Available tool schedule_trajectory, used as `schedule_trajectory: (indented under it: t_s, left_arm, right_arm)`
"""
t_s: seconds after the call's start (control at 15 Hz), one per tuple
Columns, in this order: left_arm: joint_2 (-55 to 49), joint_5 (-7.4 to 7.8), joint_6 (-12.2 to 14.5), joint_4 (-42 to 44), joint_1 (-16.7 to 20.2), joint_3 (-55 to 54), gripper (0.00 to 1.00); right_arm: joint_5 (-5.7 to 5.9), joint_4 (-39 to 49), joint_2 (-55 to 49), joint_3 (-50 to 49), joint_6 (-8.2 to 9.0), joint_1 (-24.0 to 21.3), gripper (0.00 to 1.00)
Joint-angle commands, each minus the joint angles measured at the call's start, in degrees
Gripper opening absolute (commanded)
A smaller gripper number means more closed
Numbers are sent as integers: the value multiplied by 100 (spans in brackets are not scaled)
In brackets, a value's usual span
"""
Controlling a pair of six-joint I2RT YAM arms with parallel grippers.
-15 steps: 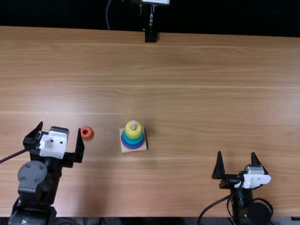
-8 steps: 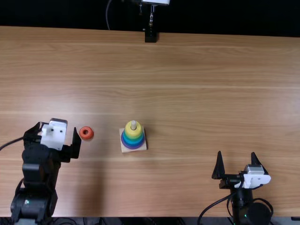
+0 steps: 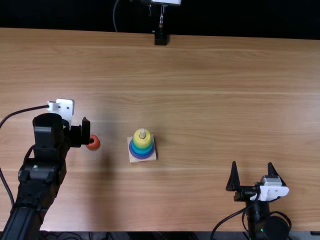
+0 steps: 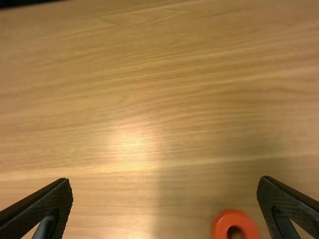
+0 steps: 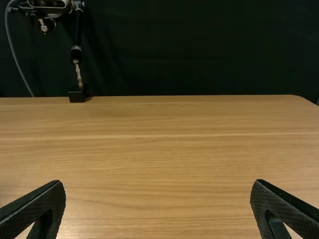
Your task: Build the Hanoi tower: stack the rings onto the peg from bottom to top in this color order: purple, dark blue, light blue, dark green, light green, yellow, orange.
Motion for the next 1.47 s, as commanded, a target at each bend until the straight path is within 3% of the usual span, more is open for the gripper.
schedule_trajectory:
  t_s: [0.0, 0.27, 0.33, 0.53, 0.6, 0.8, 0.93, 1.07, 1.13, 1.4]
  left_arm:
    - [306, 51, -975, -87, -35, 409, 100]
    - [1036, 62, -986, -889, -282, 866, 100]
    - [1176, 135, -975, -1142, -308, 954, 100]
    - [1475, 853, -975, -1395, -317, 971, 100]
    - [1581, 926, -975, -1385, -334, 989, 100]
    - [1783, 821, -965, -1564, -510, 1103, 100]
    - [1967, 526, -859, -1828, -598, 1244, 100]
    - [2178, 241, -184, -1922, -695, 1288, 100]
    - [2257, 230, -58, -1922, -703, 1297, 100]
    - [2521, 230, -37, -1933, -703, 1402, 100]
  right_arm:
    - [-36, 14, -73, -53, 11, -38, 100]
    - [-36, 24, -73, -53, 21, -38, 100]
    - [-36, 24, -73, -53, 21, -38, 100]
    - [-36, 14, -73, -53, 11, -38, 100]
    - [-36, 14, -73, -53, 21, -38, 100]
    - [-36, 24, -73, -53, 11, -38, 100]
    - [-36, 14, -73, -53, 21, -38, 100]
    - [-36, 14, -73, -53, 21, -38, 100]
    - [-36, 14, -73, -53, 21, -38, 100]
    - [-36, 14, -73, -53, 21, -38, 100]
